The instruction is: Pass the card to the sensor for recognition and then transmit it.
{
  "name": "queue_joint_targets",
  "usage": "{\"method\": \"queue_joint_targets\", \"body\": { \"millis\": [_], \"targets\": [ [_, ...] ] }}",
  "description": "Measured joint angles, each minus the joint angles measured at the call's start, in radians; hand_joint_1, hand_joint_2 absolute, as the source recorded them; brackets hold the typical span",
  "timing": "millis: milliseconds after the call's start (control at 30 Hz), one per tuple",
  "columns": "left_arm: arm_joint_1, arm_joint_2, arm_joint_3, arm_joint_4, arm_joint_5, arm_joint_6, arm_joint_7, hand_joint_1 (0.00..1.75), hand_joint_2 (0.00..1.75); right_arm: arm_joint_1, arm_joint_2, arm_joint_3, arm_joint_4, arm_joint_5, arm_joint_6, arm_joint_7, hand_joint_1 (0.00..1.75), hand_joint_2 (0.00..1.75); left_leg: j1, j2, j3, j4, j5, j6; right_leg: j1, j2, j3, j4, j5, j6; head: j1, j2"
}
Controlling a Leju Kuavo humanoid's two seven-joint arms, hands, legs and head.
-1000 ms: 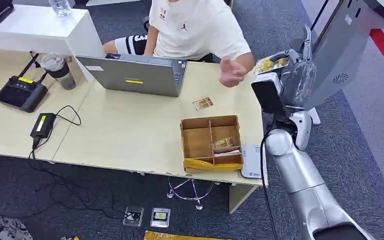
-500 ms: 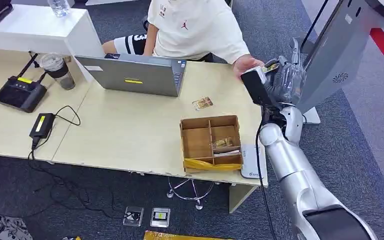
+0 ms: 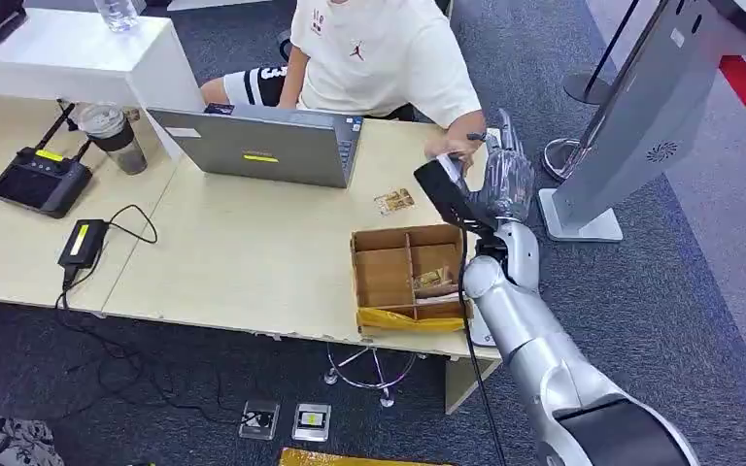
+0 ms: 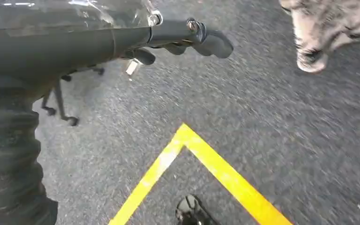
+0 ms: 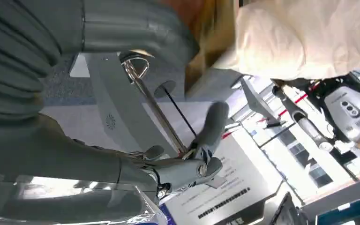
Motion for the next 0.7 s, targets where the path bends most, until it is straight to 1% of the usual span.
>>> {"method": "queue_joint_targets", "body": {
  "millis": [67, 167, 300, 400, 533, 633, 700],
  "targets": [
    [0.001, -0.011, 0.000, 0.000, 0.002, 0.009, 0.009, 0.00, 1.75, -0.002, 0.002, 0.003, 0.008, 0.000, 0.004, -0.010, 0.00, 1.75, 0.000, 0.000, 0.000, 0.000, 0.000, 0.000, 0.000, 0.000, 0.000, 0.000, 0.000, 0.000, 0.000, 0.000],
    [-0.001, -0.027, 0.000, 0.001, 0.015, 0.016, 0.017, 0.00, 1.75, -0.008, 0.000, 0.008, 0.017, -0.037, -0.002, -0.045, 0.00, 1.75, 0.000, 0.000, 0.000, 0.000, 0.000, 0.000, 0.000, 0.000, 0.000, -0.001, 0.000, 0.000, 0.000, 0.000],
    [-0.011, -0.051, 0.002, 0.031, 0.018, 0.016, 0.024, 0.00, 1.75, -0.008, -0.031, 0.008, 0.025, -0.094, -0.015, -0.068, 0.00, 1.75, 0.000, 0.000, 0.001, 0.001, 0.000, 0.000, 0.000, 0.000, 0.000, -0.001, 0.000, 0.000, 0.000, 0.000],
    [-0.012, -0.056, 0.003, 0.040, 0.006, 0.017, 0.052, 0.00, 1.75, 0.006, -0.075, 0.004, 0.028, -0.144, -0.028, -0.078, 0.00, 1.75, 0.000, 0.000, 0.001, 0.001, 0.000, 0.000, 0.000, 0.000, 0.000, -0.001, 0.000, 0.000, 0.000, 0.000],
    [-0.012, -0.059, 0.008, 0.057, -0.007, 0.017, 0.073, 0.00, 1.75, 0.054, -0.159, -0.023, 0.028, -0.235, -0.051, -0.086, 0.00, 1.75, 0.000, 0.000, 0.001, 0.001, 0.000, 0.000, 0.000, 0.000, 0.000, -0.002, 0.000, 0.000, 0.000, 0.000],
    [-0.007, -0.057, 0.008, 0.058, -0.026, 0.017, 0.109, 0.00, 1.75, 0.098, -0.218, -0.046, 0.028, -0.319, -0.052, -0.104, 0.00, 1.75, 0.000, 0.000, 0.001, 0.001, -0.001, 0.000, 0.000, 0.000, 0.000, -0.002, 0.000, 0.000, 0.000, 0.000],
    [-0.005, -0.053, 0.008, 0.058, -0.033, 0.016, 0.130, 0.00, 1.75, 0.123, -0.247, -0.061, 0.028, -0.346, -0.052, -0.109, 0.00, 1.75, 0.000, 0.000, 0.001, 0.001, -0.001, 0.000, 0.000, 0.000, 0.000, -0.002, 0.000, 0.000, 0.000, 0.000]
  ]
}}
